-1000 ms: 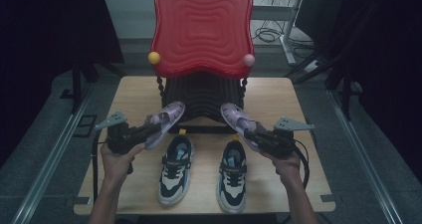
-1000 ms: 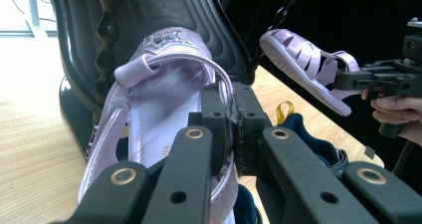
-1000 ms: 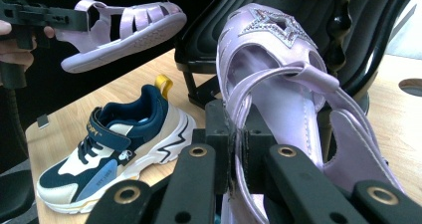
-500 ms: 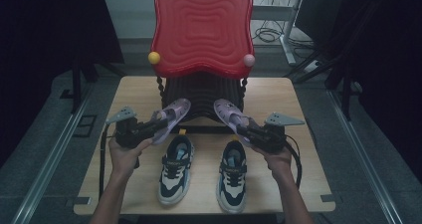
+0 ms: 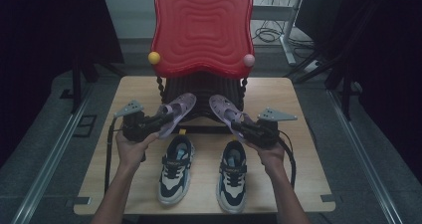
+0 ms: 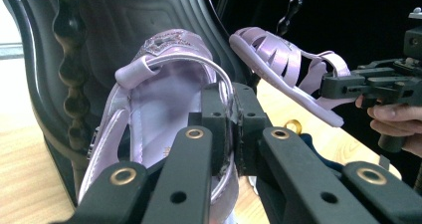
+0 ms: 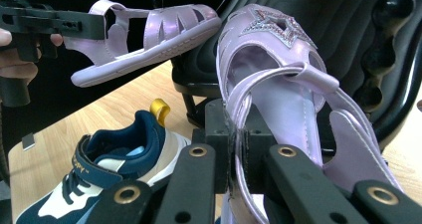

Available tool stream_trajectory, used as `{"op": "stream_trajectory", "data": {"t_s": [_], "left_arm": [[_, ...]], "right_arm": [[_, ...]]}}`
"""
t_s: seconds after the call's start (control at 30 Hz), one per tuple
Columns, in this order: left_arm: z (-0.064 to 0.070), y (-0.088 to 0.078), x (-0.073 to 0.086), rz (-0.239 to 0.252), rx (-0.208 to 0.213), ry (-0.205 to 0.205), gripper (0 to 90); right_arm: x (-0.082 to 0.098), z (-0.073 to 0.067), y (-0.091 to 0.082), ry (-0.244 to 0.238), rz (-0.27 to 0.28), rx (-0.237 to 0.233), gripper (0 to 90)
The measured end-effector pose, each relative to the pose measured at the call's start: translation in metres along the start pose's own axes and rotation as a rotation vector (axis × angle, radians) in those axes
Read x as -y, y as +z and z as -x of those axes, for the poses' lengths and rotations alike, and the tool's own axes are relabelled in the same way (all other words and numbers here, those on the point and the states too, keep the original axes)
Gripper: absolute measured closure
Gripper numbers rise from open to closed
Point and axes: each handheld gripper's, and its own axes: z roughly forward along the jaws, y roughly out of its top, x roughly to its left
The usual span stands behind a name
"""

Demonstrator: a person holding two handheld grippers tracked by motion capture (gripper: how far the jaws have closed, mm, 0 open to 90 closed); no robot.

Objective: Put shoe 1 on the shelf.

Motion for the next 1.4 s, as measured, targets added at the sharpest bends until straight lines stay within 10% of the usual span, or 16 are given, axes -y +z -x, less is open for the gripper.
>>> {"op": "stream_trajectory", "data": {"t_s": [1.4], "left_arm": [[-0.009,0.032,-0.017,0.056,-0.035,0.059,86.2]], "right_arm": [[-0.026,-0.004,0.045,-0.007,0.038,0.089,85.6]]}}
